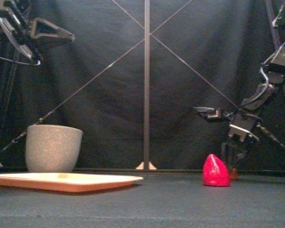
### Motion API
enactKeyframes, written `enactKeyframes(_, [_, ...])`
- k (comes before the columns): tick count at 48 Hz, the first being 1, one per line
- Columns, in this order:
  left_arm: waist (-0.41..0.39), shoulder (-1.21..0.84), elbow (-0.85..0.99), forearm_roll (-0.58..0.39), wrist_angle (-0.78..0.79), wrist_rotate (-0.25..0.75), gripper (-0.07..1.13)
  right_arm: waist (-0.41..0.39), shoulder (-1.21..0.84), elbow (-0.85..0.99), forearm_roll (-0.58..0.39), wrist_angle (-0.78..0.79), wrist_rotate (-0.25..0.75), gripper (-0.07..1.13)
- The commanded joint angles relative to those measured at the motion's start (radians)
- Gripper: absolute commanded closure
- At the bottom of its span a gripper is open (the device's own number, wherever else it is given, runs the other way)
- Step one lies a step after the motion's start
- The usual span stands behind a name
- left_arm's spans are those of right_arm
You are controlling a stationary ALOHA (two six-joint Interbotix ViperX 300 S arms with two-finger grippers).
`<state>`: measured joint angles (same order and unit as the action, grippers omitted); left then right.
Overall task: Pick the donut then place it in the grey bowl
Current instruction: Place donut in the grey bowl
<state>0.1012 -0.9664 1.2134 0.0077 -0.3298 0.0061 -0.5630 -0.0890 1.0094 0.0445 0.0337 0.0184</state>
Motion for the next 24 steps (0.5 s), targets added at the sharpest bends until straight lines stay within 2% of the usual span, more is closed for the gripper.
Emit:
enactKeyframes(1, [0.003, 0.003, -0.012, 0.002, -0.009, 0.0, 1.04, 0.003, -0.012, -0.026, -0.002, -0.005, -0.002, 0.28])
enactKeyframes(5, [0.002, 0.003, -0.008, 0.002, -0.009, 0.0, 1.04, 0.009, -0.012, -0.037, 0.005, -0.006, -0.002, 0.32])
enactKeyframes(10, [0.003, 0.003, -0.006, 0.0, -0.009, 0.0, 1.04, 0.046, -0.014, -0.074, 0.008, -0.014, 0.0, 0.33])
enactKeyframes(24, [0.003, 0.003, -0.005, 0.0, -0.009, 0.0, 1.04, 0.233, 0.011, -0.337, 0.011, -0.135, -0.002, 0.33])
